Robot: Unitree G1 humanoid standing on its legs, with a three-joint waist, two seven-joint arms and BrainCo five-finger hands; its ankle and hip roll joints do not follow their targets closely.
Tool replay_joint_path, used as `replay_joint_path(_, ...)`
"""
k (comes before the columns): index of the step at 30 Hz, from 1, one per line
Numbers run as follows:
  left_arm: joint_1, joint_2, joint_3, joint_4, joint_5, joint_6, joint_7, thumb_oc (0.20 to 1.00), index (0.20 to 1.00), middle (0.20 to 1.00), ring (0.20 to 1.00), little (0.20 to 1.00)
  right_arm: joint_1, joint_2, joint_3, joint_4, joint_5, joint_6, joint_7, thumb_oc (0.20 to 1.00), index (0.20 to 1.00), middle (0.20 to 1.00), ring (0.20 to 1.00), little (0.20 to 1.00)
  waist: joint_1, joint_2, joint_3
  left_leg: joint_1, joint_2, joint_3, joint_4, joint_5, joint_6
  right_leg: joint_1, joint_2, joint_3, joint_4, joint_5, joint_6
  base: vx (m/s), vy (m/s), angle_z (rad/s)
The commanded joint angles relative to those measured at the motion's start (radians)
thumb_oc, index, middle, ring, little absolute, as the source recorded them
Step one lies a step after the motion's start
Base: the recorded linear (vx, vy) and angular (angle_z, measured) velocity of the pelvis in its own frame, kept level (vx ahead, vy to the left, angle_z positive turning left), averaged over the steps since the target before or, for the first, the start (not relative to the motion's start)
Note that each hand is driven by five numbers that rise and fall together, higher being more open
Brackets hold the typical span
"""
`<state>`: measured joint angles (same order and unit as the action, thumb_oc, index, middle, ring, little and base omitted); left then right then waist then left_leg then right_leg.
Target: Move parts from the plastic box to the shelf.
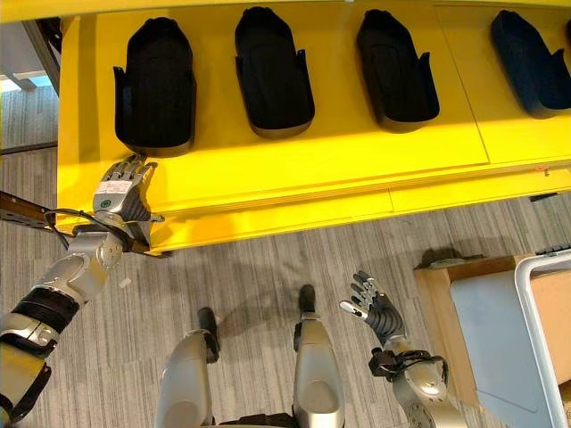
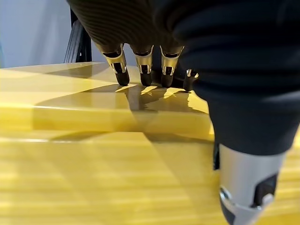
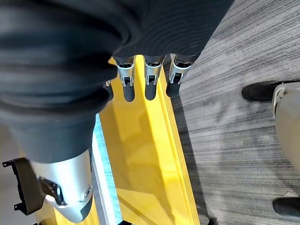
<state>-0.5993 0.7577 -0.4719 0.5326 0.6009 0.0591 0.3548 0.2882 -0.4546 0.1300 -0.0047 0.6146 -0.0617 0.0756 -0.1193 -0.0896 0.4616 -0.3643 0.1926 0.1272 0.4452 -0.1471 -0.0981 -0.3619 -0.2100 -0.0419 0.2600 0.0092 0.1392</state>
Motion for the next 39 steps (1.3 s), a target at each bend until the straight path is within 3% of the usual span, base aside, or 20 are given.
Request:
replay_joint_path(1,-0.150,-0.112,-0.087,0.040,0.004,-0.065,-0.037,1.000,1.000,1.000,1.000,1.000,0.052,-0.093,-0.002,-0.076,0.021,-0.054,-0.001,1.000,1.000,1.000,1.000,1.000,-0.077,0.004,-0.054,0.006,0.087,-0.009,-0.011,0.059,-0.045,0.007,-0.048,0.031,0.144,-0.099,0.040,0.00,0.000,0.00)
replay_joint_path(39,-0.236,-0.156,-0.159,0.022,0.016,-0.077,-0.046,1.000,1.000,1.000,1.000,1.000,0.066,-0.110,0.006,-0.062,0.018,-0.057,-0.005,1.000,1.000,1.000,1.000,1.000,-0.087,0.002,-0.063,0.003,0.087,-0.012,0.001,0.053,-0.047,-0.001,-0.044,0.043,0.163,-0.106,0.037,0.00,0.000,0.00)
